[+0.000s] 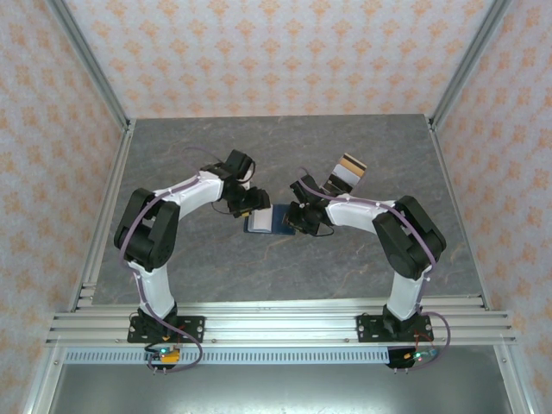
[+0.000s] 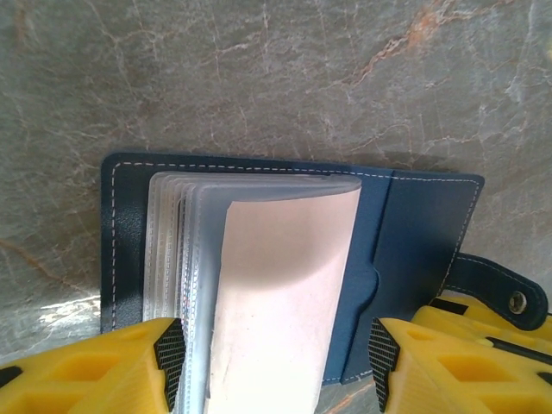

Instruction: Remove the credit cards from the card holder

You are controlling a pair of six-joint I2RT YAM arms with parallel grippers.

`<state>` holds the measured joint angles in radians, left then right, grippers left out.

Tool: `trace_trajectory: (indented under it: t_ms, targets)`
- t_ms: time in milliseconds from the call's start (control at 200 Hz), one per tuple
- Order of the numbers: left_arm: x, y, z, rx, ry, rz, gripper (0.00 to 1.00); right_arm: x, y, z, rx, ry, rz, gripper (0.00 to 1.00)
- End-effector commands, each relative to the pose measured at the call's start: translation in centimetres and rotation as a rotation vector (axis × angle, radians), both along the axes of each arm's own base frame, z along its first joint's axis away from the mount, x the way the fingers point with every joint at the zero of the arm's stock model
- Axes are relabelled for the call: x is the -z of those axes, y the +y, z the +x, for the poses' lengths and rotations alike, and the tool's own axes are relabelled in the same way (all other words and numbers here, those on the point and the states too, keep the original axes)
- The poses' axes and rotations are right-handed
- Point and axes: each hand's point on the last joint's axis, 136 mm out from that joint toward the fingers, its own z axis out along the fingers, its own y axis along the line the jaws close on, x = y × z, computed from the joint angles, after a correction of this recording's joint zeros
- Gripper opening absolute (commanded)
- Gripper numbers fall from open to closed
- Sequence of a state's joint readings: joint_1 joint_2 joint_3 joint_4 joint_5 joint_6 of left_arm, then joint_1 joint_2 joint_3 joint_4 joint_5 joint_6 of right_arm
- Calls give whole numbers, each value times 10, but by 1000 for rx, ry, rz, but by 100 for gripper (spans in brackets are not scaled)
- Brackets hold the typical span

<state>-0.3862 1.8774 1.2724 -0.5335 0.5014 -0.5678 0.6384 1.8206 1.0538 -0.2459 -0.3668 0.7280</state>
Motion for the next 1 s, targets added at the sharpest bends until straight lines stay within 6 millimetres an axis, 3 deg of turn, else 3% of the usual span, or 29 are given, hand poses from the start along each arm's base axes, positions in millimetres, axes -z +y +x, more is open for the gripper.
trace_trajectory:
  t_ms: [0, 200, 240, 475, 751, 996]
  targets:
    - [6, -8, -5, 23, 20, -23, 60, 25, -18, -13, 2, 75, -93, 28]
    - [10, -9, -6, 28, 23, -17, 60, 27, -17, -13, 3, 84, -93, 28]
    - [22, -9, -8, 29, 50, -7, 60, 27, -17, -13, 3, 84, -92, 28]
    - [20, -17, -9, 50, 54, -37, 60, 29, -17, -13, 7, 88, -96, 28]
    - [12, -46, -12, 96, 55, -160, 61, 28, -16, -13, 10, 89, -86, 27]
    - [1, -64, -10, 120, 36, -243, 59, 15, -15, -9, 18, 48, -53, 27]
